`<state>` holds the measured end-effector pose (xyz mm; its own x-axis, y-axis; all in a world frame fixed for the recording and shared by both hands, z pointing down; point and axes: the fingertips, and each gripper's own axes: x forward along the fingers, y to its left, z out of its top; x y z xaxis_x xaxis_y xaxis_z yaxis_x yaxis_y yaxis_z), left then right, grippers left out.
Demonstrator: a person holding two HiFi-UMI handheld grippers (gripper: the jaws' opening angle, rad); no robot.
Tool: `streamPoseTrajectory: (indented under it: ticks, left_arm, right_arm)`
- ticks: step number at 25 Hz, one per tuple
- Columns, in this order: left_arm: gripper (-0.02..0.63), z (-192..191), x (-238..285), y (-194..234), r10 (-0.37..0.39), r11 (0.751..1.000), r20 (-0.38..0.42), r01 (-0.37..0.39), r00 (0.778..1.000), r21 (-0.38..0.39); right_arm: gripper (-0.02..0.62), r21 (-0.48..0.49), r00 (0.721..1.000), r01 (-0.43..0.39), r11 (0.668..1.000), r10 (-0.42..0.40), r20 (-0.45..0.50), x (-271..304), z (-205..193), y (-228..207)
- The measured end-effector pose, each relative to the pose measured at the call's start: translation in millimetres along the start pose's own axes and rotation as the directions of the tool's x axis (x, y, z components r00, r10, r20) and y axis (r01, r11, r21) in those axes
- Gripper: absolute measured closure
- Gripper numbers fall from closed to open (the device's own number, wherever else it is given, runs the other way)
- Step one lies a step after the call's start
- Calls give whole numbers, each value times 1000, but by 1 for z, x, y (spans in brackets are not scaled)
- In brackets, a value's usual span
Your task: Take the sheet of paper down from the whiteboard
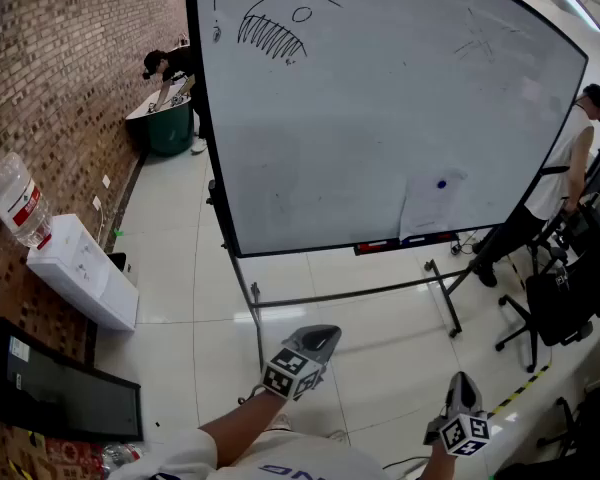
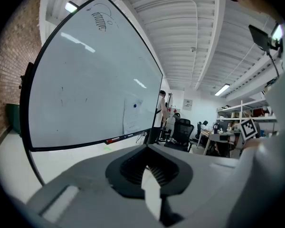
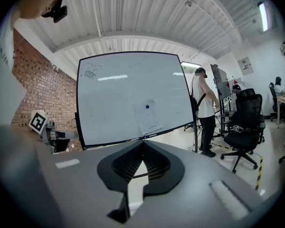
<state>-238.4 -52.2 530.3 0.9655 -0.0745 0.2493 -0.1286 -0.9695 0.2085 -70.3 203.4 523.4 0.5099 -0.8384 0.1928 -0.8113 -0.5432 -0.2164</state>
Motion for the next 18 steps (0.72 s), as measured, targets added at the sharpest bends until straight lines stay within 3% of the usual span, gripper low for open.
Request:
streamPoseTrajectory:
  ticks: [8,18]
  left_arm:
    - [604,5,11,-18,12,1000,6,-12,1000,13]
    - [604,11,57,-67,24,1000,28,-25,999,18]
  right_arm:
    - [589,-7,1000,-31,1000,31,-4,-1,5,-16]
    - [589,-1,999,-52,999,52,-4,-8,11,-82]
